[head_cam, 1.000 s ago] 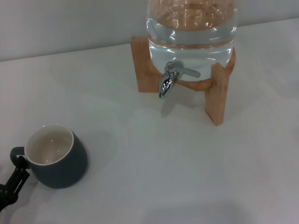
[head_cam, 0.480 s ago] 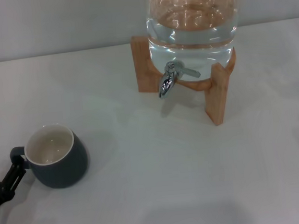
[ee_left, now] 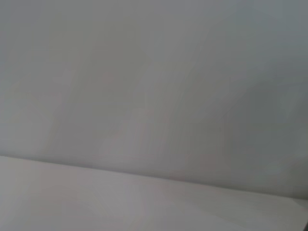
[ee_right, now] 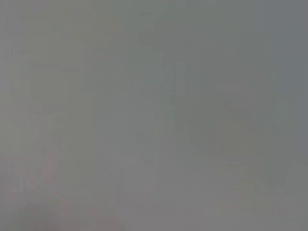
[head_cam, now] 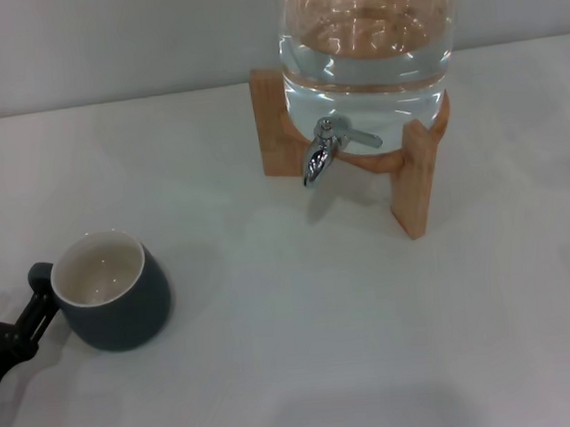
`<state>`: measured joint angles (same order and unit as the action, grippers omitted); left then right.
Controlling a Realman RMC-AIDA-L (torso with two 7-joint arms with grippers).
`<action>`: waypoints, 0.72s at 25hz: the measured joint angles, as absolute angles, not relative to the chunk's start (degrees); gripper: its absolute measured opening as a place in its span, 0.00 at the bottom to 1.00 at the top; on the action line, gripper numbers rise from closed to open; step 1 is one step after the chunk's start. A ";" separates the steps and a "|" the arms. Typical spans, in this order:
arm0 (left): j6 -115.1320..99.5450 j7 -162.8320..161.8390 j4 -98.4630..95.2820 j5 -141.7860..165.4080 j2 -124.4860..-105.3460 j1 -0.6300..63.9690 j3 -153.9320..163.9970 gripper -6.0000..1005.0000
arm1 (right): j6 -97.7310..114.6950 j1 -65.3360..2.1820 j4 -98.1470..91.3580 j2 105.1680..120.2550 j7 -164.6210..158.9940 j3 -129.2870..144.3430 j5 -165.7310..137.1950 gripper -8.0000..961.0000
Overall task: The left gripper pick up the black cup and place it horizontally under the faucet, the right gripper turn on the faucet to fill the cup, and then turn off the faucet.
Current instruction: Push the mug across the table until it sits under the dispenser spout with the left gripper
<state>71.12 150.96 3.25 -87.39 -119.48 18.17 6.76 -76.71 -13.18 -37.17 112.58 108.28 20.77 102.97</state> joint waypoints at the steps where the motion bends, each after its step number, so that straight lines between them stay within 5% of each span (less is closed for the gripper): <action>1: 70.93 150.94 3.25 -87.39 -119.48 18.34 6.76 0.86 | -76.72 -13.16 -37.17 112.58 108.28 20.76 103.02 0.88; 18: 70.57 150.90 3.25 -87.35 -119.53 18.60 6.77 0.86 | -76.62 -13.48 -37.20 112.49 108.28 20.74 103.16 0.88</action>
<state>70.57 150.91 3.25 -87.35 -119.53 18.60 6.77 -76.62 -13.48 -37.20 112.49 108.28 20.74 103.16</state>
